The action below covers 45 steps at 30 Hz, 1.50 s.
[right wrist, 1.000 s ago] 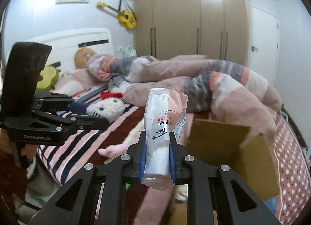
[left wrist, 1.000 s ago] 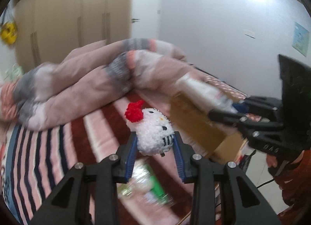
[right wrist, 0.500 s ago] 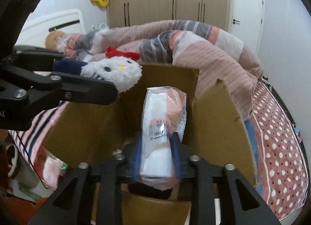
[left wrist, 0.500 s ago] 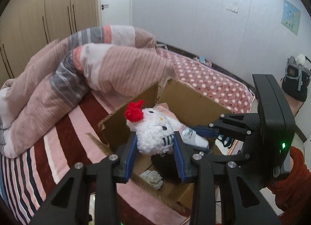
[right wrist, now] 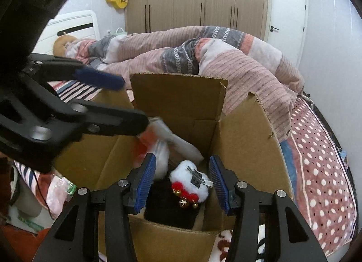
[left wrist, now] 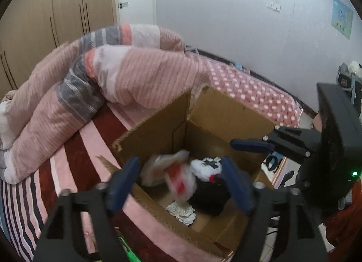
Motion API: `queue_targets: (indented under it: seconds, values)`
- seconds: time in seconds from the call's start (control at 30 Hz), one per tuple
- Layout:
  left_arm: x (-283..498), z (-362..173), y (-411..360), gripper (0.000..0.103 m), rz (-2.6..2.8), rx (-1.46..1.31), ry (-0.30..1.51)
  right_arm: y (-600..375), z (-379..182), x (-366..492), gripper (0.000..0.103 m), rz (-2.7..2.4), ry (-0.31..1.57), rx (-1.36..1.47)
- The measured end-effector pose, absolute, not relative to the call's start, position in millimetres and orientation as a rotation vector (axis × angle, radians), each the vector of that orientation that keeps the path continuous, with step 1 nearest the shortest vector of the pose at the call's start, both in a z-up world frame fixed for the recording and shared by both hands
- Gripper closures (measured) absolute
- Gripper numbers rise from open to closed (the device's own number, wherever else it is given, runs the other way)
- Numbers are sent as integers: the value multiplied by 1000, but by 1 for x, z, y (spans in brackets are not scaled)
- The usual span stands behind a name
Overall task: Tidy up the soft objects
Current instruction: 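Grasp the bagged white sponge with green handle using the right gripper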
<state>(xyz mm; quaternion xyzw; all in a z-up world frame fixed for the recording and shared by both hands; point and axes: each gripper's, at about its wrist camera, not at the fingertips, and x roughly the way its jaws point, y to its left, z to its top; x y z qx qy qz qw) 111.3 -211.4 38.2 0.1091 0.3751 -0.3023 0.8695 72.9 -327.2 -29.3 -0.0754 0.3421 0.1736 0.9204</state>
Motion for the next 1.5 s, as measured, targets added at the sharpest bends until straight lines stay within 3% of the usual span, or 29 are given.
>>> queue_targets:
  seconds: [0.1,0.33,0.4,0.67,0.77,1.1,1.5]
  values:
    - [104,49,-198,18,-613,217,759,-322,-24,69,58,358,700,-160]
    - [82,71,-132,13,-502,190,693,-300,4,49,57,389,641,-144]
    - [76,74,-109,2,-463,180,676,-287,15,41,57,420,616,-138]
    - [52,61,-1,1,-290,124,646,-206,34,24,56,592,603,-132]
    - [48,39,32,1,-271,87,675,-170,24,26,45,671,651,-111]
    - [44,-36,81,1,-287,7,745,-108,-73,62,39,637,921,-118]
    - [55,-64,91,1,-332,-49,755,-104,-149,101,34,528,1085,-144]
